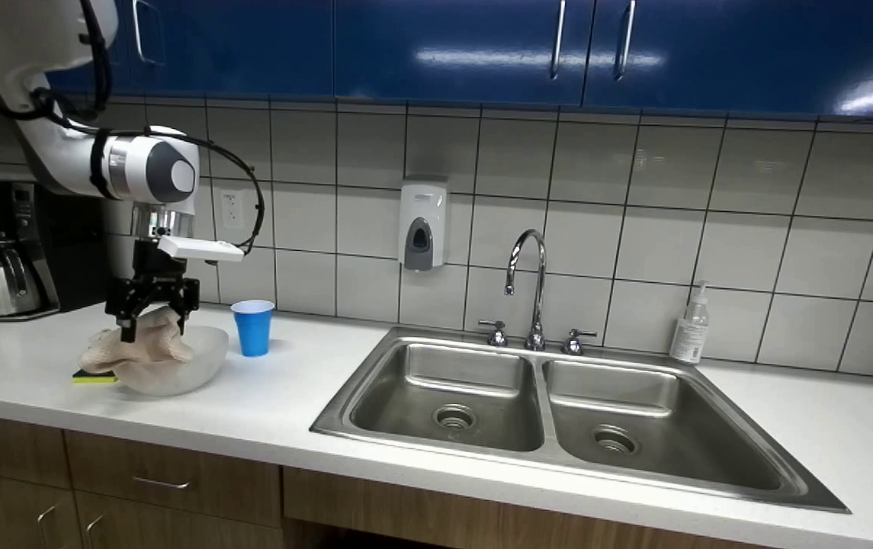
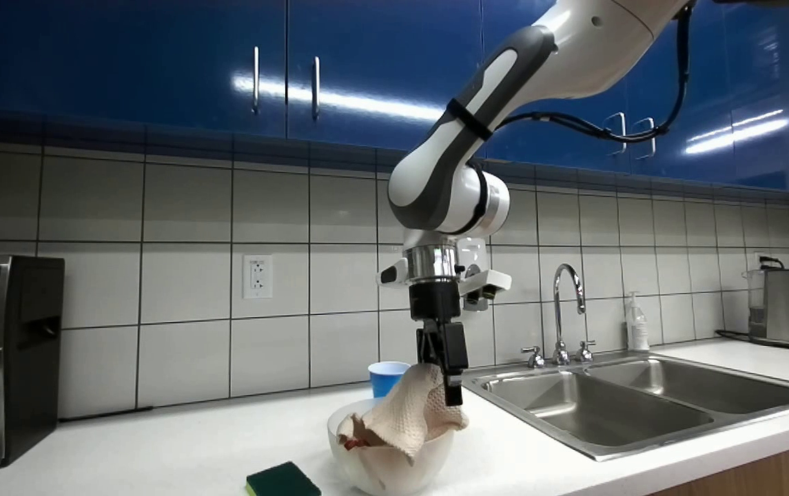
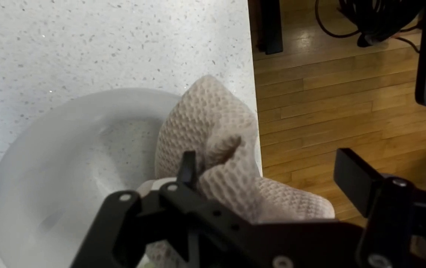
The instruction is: Put the towel in the bowl
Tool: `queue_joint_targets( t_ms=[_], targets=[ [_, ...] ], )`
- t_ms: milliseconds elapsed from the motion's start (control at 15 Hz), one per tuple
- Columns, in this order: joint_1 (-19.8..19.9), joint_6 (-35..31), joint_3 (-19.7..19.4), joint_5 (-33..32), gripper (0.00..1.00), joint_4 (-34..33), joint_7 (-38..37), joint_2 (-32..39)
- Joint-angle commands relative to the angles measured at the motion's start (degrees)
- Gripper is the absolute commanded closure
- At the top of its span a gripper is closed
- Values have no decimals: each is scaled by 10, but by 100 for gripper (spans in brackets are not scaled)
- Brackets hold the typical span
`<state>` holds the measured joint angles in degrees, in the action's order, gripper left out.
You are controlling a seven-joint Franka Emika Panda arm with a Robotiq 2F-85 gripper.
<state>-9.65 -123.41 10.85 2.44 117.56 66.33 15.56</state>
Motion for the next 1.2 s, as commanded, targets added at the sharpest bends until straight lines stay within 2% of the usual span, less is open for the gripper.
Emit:
queue_joint_targets(
  t_ms=[0, 533, 1133],
  targets=[
    [14, 3, 7, -4, 0, 23, 5, -39],
    [27, 3, -7, 6, 0, 73, -6, -107],
    [55, -24, -62, 43, 0, 175, -129, -203]
  ],
)
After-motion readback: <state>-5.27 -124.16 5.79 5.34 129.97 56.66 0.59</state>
